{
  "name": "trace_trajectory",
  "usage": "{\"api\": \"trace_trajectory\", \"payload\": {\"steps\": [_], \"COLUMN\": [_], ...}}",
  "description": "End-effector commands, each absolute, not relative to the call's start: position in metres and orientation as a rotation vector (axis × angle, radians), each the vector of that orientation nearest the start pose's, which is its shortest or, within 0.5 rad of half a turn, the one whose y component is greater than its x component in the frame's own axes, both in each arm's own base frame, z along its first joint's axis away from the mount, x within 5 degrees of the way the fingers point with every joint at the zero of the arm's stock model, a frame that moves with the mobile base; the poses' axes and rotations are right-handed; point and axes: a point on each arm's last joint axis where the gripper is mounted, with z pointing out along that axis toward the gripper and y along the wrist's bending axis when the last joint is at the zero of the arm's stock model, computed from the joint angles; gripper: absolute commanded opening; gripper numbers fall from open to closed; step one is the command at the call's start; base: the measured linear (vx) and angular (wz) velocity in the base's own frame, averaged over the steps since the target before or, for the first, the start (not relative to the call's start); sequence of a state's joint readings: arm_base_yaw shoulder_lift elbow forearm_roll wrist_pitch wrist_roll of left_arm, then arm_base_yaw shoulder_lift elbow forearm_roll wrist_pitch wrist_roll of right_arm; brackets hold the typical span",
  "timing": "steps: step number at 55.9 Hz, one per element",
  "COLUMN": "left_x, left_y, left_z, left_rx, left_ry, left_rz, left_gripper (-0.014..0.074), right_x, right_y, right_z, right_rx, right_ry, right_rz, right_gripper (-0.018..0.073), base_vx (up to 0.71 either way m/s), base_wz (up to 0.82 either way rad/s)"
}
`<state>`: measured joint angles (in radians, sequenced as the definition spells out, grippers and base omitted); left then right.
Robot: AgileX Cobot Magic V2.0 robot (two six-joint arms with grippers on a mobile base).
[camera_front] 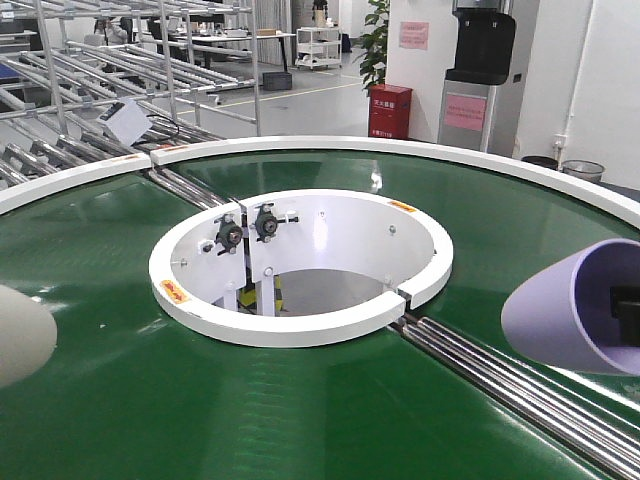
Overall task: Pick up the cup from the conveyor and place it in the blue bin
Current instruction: 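Raise both held cups up beside the robot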
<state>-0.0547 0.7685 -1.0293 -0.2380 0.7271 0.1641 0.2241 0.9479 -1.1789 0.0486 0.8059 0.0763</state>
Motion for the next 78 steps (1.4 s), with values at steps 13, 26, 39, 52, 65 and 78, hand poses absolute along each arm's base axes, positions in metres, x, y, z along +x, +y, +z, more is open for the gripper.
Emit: {"api": "trace_trajectory", "payload": {"steps": [13, 26, 39, 52, 65, 78], "left_x": [0.123, 0.123, 0.123, 0.123, 0.123, 0.123], "left_y": [-0.023, -0.023, -0.023, -0.023, -0.023, -0.023], "left_z": [0.419, 0.418, 0.418, 0.418, 0.418, 0.418], "left_rx": [0.118, 0.12, 0.12, 0.12, 0.12, 0.12], "left_ry": [1.854, 1.862, 1.862, 1.862, 1.862, 1.862], "left_rz": [-0.242, -0.244, -0.244, -0.244, -0.244, -0.244], "left_gripper": [-0.0004, -0.0004, -0.0004, -0.0004, -0.0004, -0.0004], "right_x": [0.17, 0.17, 0.17, 0.17, 0.17, 0.17], "right_y": [0.042, 0.042, 0.042, 0.042, 0.042, 0.042], "right_z": [0.448, 0.448, 0.448, 0.448, 0.448, 0.448], "right_rx": [-0.132, -0.132, -0.132, -0.132, -0.132, -0.132], "right_ry": [1.955, 1.955, 1.955, 1.955, 1.955, 1.954], "right_rz": [0.252, 0.252, 0.252, 0.252, 0.252, 0.252], "right_gripper": [-0.0009, -0.0009, -0.0009, -0.0009, -0.0009, -0.0009], "base_vx": [0.0, 0.0, 0.0, 0.0, 0.0, -0.02], "base_wz": [0.0, 0.0, 0.0, 0.0, 0.0, 0.01]}}
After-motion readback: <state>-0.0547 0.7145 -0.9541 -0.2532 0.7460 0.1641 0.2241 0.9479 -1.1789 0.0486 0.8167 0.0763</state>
